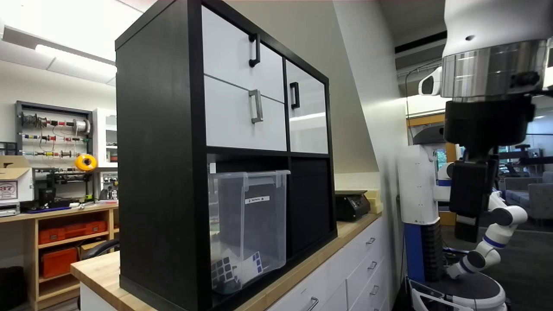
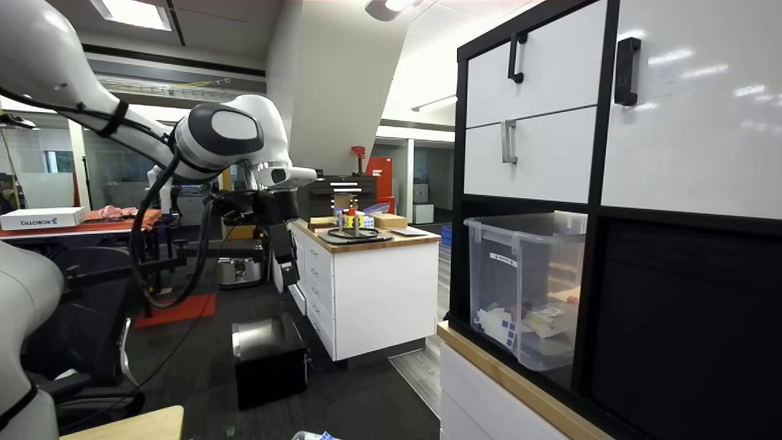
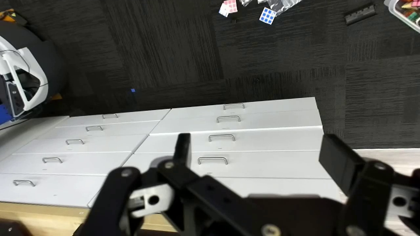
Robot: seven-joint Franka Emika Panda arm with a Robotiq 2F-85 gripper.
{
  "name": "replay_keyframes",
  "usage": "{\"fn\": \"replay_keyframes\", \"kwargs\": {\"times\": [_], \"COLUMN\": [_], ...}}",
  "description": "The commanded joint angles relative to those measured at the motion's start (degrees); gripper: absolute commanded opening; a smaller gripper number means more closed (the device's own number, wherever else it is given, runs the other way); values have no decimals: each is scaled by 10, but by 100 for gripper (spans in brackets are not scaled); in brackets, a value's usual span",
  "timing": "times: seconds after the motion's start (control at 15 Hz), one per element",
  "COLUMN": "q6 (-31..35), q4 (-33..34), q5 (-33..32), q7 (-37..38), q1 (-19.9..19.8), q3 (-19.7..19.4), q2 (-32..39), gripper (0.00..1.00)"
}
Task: Slide the transparent box under the cabinet forward
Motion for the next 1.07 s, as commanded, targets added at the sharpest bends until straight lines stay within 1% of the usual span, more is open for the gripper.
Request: {"fn": "replay_keyframes", "kwargs": {"times": [0.0,0.33,0.73,1.0], "q6": [11,46,68,91], "q4": [5,22,72,115], "q5": [-31,-89,-104,-129], "q7": [7,-27,-100,-148], "q1": [10,6,4,2], "q3": [-21,-42,-84,-110], "q2": [13,46,124,179], "gripper": [100,100,100,100]}}
